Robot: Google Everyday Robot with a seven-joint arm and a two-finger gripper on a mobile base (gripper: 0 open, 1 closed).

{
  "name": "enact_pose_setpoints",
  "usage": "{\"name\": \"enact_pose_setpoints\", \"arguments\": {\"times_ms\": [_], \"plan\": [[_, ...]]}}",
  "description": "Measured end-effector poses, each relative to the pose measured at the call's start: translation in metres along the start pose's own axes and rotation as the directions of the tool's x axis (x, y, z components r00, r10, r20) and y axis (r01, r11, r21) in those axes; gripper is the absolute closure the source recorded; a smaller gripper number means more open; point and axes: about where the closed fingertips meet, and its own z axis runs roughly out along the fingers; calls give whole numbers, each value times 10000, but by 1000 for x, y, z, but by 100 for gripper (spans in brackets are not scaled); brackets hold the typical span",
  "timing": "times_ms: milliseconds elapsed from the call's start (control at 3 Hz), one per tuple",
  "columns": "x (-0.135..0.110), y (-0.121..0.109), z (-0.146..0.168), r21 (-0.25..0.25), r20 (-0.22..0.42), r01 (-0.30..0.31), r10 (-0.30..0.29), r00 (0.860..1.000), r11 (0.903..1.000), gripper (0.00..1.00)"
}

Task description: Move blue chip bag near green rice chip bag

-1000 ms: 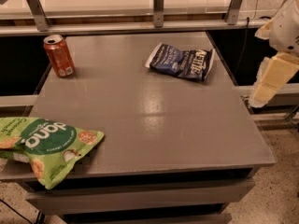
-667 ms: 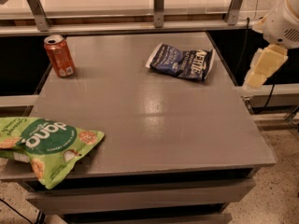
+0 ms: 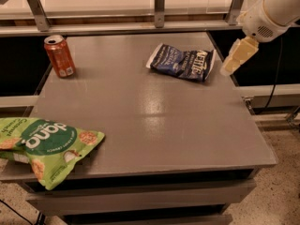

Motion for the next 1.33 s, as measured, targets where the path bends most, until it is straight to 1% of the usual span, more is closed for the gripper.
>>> {"name": "enact_pose_setpoints", "arguments": {"times_ms": [333, 667, 1000, 1333], "plan": [[-26, -12, 30, 52, 816, -162, 157, 9965, 9999, 0], [-37, -14, 64, -269, 1369, -676, 707, 9881, 9973, 0], [-53, -7, 92, -750, 1925, -962, 1090, 9752, 9925, 0], [-67, 4, 116, -1248, 2192, -1058, 1314, 9668, 9865, 0]]}}
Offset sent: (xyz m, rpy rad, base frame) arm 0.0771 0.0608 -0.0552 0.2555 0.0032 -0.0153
